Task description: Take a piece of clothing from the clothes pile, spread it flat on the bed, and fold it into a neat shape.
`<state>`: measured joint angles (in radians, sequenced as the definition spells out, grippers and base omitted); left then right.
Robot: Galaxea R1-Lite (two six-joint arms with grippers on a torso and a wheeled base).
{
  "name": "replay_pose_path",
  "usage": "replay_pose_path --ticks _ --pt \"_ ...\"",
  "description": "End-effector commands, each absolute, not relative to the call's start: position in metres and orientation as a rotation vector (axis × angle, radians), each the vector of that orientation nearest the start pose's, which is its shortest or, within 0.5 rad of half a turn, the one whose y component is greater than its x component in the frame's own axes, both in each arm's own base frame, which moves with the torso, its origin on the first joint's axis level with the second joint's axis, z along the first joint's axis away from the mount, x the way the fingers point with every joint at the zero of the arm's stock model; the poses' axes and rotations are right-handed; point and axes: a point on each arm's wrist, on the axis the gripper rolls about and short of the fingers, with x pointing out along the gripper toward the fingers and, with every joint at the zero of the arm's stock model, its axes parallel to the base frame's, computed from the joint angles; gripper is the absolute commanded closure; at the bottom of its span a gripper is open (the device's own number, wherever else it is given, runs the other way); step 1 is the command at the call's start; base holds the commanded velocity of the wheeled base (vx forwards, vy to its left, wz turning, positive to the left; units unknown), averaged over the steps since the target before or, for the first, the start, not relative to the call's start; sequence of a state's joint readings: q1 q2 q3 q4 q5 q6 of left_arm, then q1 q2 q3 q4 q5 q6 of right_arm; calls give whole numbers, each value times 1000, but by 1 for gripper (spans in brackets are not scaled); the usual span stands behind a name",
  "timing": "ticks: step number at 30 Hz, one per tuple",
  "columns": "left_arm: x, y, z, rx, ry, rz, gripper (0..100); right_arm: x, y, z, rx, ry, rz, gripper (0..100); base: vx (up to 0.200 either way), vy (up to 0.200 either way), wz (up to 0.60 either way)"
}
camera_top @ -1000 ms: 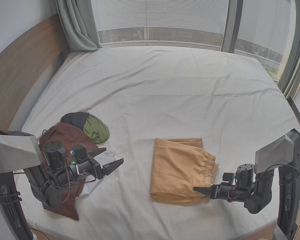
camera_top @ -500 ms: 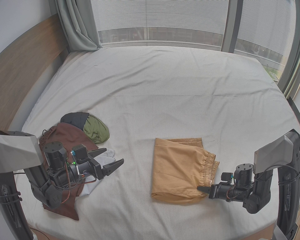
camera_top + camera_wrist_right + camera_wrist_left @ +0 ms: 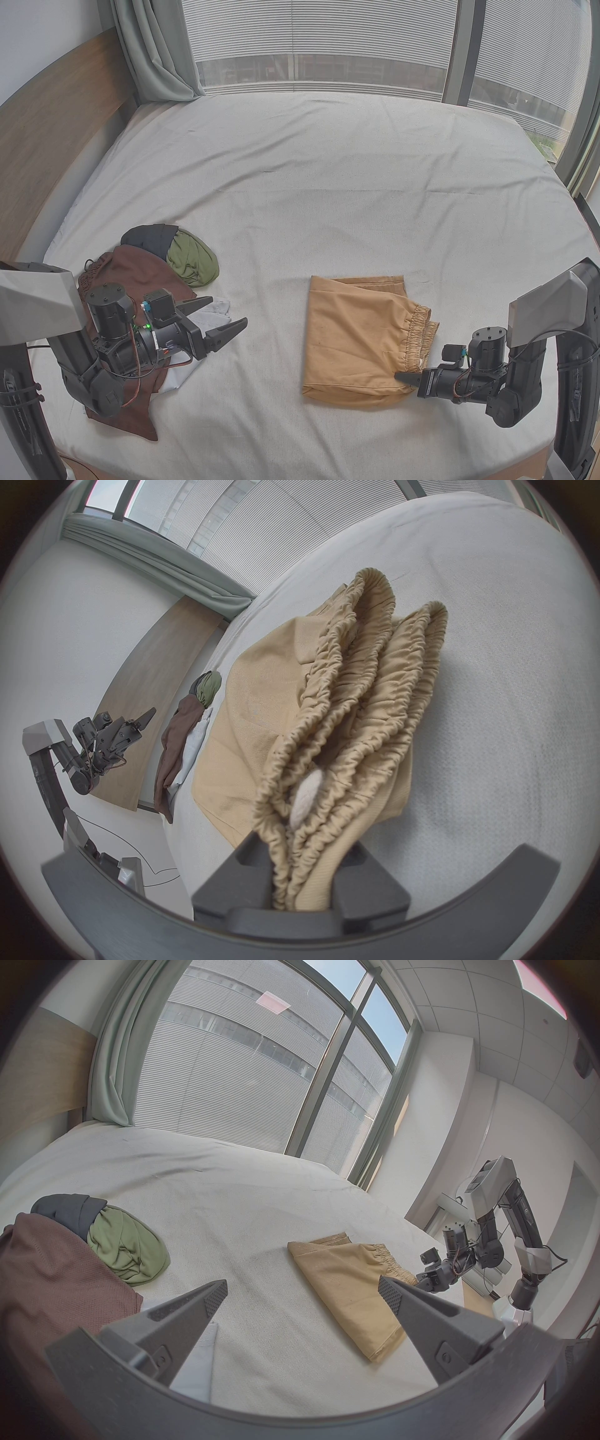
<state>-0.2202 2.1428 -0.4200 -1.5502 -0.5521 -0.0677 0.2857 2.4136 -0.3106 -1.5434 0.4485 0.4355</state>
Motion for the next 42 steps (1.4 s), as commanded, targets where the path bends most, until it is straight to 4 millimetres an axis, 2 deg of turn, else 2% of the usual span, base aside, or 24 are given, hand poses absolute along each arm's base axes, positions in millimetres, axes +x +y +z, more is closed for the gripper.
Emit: replay_pose_path --ticks 1,6,11,23,34,42 --pt "299 -76 51 -93 202 -751 0 270 94 -33 448 693 611 100 0 0 0" --pt "299 -70 53 -70 185 -734 0 269 95 -14 453 644 666 100 0 0 0" --pt "301 -64 52 46 138 -747 0 265 96 5 468 605 721 100 0 0 0" --pt "303 -57 54 96 105 -769 0 265 101 27 525 554 761 100 0 0 0" --pt "302 -57 53 102 107 -769 0 266 105 38 535 519 782 100 0 0 0" --pt "303 -57 54 101 104 -768 0 262 113 64 601 468 829 100 0 0 0"
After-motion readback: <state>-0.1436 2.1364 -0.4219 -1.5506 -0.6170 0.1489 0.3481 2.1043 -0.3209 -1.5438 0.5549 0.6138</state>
